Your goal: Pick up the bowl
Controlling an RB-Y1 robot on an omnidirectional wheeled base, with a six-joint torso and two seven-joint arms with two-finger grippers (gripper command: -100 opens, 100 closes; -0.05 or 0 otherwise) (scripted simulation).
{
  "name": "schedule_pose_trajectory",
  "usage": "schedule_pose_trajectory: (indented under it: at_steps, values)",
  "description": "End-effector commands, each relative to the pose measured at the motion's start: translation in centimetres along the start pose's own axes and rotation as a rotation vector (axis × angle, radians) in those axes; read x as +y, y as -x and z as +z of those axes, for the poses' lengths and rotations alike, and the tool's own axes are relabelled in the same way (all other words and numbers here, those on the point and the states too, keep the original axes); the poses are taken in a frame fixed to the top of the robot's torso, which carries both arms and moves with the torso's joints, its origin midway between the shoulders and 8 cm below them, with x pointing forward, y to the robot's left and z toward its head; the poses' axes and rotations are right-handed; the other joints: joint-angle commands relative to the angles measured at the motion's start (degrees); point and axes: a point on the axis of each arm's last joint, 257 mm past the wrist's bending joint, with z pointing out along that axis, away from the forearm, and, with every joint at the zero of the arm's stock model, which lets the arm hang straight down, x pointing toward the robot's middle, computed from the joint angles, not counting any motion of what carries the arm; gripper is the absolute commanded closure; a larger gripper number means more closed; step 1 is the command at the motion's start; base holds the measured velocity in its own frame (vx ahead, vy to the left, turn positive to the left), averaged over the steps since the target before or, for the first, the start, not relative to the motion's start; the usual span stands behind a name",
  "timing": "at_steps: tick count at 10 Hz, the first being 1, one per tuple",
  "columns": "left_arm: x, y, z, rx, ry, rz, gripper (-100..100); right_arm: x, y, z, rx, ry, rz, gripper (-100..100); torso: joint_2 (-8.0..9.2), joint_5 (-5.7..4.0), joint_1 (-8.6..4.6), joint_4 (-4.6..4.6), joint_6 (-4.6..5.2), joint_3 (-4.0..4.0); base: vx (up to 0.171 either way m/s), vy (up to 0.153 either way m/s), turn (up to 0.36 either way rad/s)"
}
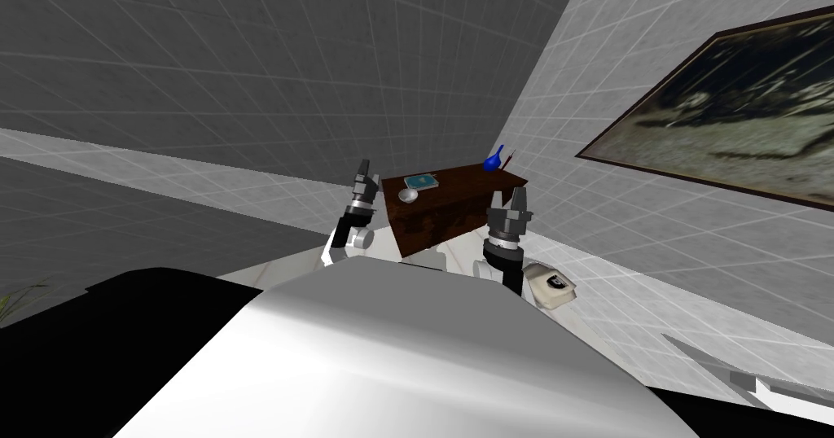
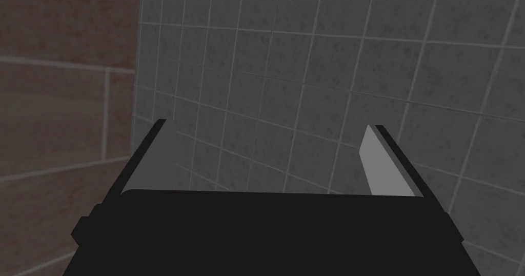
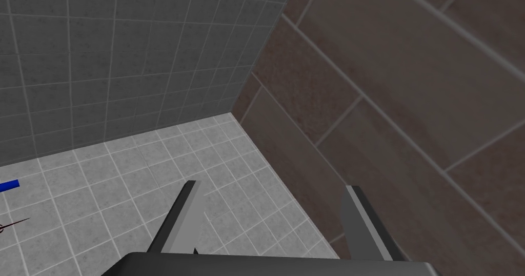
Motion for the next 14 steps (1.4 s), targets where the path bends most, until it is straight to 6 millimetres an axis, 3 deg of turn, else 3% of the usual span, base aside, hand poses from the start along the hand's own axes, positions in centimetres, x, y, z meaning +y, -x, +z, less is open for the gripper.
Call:
schedule_pose_trajectory:
  at_steps: [1, 7, 14]
  values:
    - [1.2, -0.4, 0.5, 0.013, 0.040, -0.011, -100, 0.0, 0.0, 0.0, 0.000, 0.000, 0.000, 0, 0.00, 0.00, 0.00, 0.00, 0.00, 0.00, 0.008, -0.074, 0.022]
    - [3.3, -3.5, 3.4, 0.078, 0.118, -0.071, -100, 0.0, 0.0, 0.0, 0.000, 0.000, 0.000, 0, 0.00, 0.01, 0.06, -0.01, -0.01, -0.01, 0.001, -0.065, 0.027]
    - [6.3, -6.1, 4.8, 0.135, 0.243, -0.100, -100, 0.0, 0.0, 0.0, 0.000, 0.000, 0.000, 0, -0.03, 0.02, 0.11, -0.01, -0.01, -0.02, 0.005, -0.053, 0.026]
